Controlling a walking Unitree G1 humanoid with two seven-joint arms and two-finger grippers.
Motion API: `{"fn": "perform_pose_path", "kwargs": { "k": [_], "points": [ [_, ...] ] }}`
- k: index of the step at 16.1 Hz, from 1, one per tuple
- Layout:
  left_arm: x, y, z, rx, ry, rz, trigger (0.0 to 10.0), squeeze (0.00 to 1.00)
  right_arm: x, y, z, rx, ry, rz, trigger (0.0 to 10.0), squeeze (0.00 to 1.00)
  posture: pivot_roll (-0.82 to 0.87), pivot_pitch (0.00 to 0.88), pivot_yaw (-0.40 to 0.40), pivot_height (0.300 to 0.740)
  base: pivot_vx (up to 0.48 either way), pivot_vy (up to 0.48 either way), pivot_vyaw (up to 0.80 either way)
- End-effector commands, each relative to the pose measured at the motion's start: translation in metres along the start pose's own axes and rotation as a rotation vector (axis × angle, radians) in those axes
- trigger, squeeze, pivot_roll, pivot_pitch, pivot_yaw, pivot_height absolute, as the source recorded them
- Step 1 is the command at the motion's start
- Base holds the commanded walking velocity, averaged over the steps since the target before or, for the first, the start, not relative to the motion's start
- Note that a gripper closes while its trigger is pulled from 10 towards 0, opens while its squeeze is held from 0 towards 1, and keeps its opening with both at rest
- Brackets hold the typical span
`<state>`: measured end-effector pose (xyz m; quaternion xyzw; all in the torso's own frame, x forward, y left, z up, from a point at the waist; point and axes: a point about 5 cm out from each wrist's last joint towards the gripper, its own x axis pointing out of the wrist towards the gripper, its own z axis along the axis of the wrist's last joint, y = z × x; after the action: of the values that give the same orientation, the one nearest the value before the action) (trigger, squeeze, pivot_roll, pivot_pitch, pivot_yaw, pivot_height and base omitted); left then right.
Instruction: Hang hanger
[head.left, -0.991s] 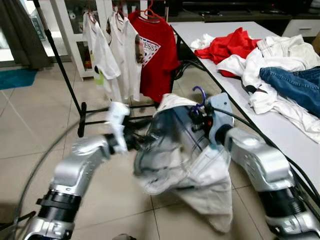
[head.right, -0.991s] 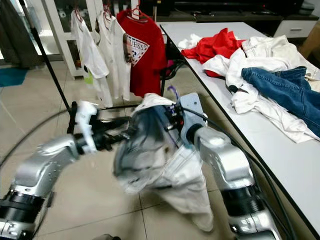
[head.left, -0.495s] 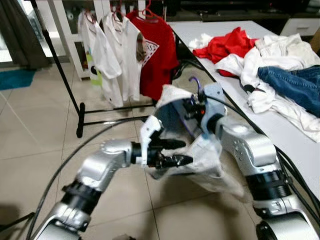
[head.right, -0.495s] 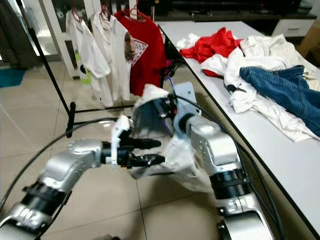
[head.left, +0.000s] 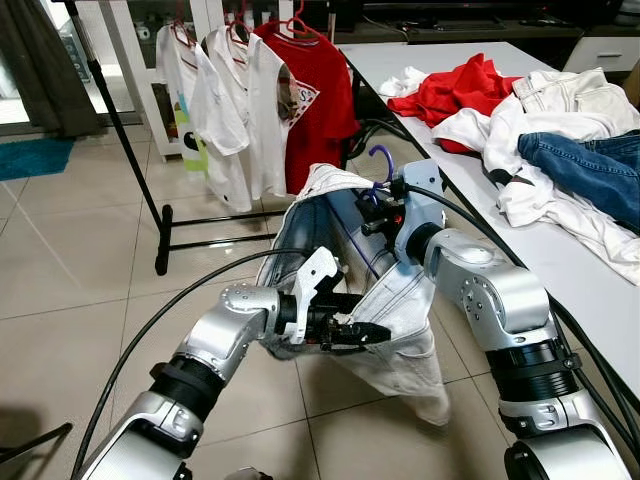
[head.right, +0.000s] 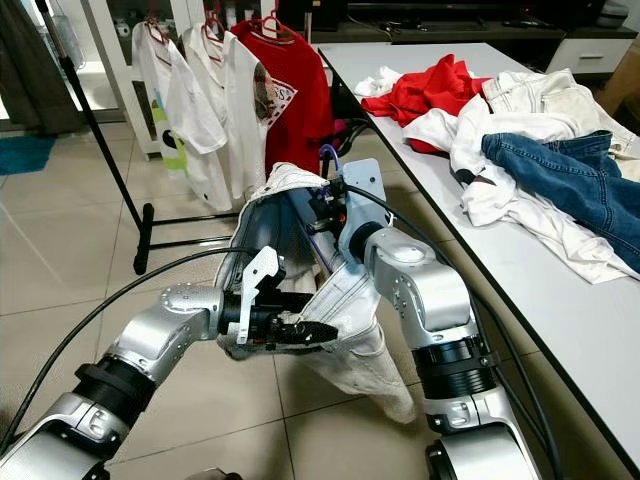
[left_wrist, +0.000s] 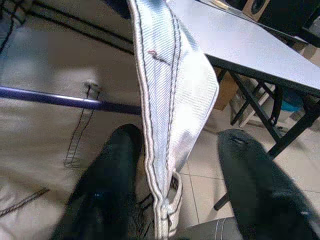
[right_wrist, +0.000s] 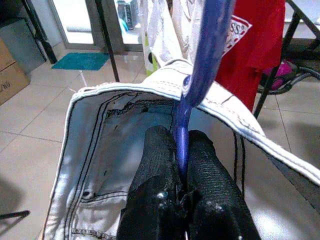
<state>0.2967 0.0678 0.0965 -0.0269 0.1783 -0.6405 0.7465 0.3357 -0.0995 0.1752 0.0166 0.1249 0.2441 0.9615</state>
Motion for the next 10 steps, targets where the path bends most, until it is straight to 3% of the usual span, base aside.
{"fn": "perform_pose_path", "kwargs": {
  "k": [1,10],
  "points": [
    [0.0005,0.0025,0.0049,0.014,-0.013,-0.005,0.0,0.00,-0.0033,0.0005,0.0200,-0.007,-0.069,0.014,10.0,0.00,-0.19,0.000,0.018,0.740,0.000,0.000,0.00],
    [0.0050,0.0097,-0.0020,-0.039,-0.083,0.019,0.0,0.00,-0.0050,0.0044,0.0264,-0.009,-0.080,0.051,10.0,0.00,-0.20,0.000,0.012,0.740,0.000,0.000,0.00]
  ]
}}
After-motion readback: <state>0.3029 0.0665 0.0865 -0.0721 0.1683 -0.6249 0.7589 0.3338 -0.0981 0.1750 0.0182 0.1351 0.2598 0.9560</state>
